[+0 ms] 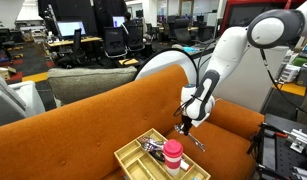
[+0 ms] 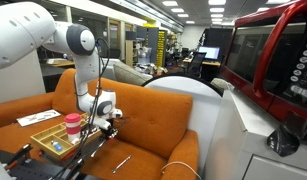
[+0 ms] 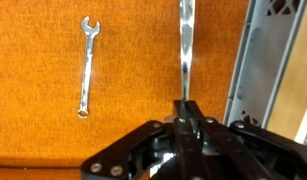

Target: Put the spoon and wrench on the couch in the wooden rack

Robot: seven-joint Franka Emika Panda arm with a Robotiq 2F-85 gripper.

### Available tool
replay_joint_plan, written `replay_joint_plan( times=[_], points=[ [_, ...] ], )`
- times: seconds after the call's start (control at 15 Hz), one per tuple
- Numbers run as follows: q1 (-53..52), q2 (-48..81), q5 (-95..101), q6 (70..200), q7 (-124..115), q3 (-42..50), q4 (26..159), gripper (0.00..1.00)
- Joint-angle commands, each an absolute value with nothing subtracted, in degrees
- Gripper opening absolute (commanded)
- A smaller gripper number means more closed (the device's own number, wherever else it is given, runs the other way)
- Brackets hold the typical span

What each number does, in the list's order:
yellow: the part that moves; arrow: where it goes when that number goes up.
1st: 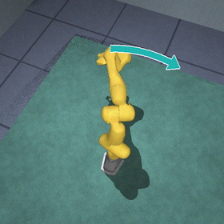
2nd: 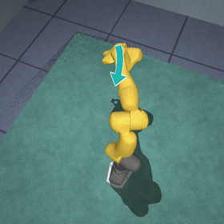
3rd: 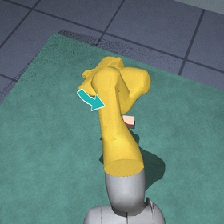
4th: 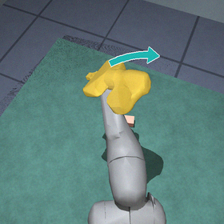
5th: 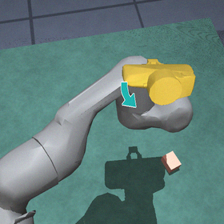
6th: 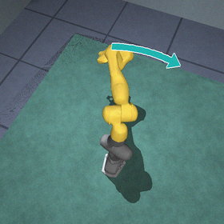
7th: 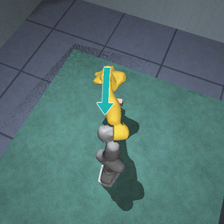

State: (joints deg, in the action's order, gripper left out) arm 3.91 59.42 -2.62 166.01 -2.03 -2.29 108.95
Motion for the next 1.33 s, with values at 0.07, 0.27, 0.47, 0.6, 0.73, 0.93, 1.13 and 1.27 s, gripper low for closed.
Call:
replay_joint_plan(
  times=[0.07, 0.27, 0.47, 0.6, 0.73, 0.93, 1.13, 1.27],
  points=[
    [3.62, 50.27, -2.07, 170.47, 0.89, -4.84, 117.84, 0.02],
    [2.81, 46.65, -1.51, 173.41, 2.37, -7.26, 120.04, 0.02],
    [2.54, 46.14, -0.52, 175.80, 4.47, -10.74, 119.48, 0.02],
    [2.70, 46.97, 0.20, 177.56, 6.19, -13.46, 118.52, 0.02],
    [2.94, 48.27, 1.06, 178.19, 7.43, -15.76, 117.29, 0.02],
    [3.23, 50.00, 1.77, 177.79, 8.86, -17.51, 115.69, 0.02],
    [3.82, 53.05, 1.78, 177.97, 9.76, -18.18, 113.19, 0.02],
    [3.86, 54.55, 1.67, 178.21, 9.81, -17.96, 111.80, 0.33]
  ],
)
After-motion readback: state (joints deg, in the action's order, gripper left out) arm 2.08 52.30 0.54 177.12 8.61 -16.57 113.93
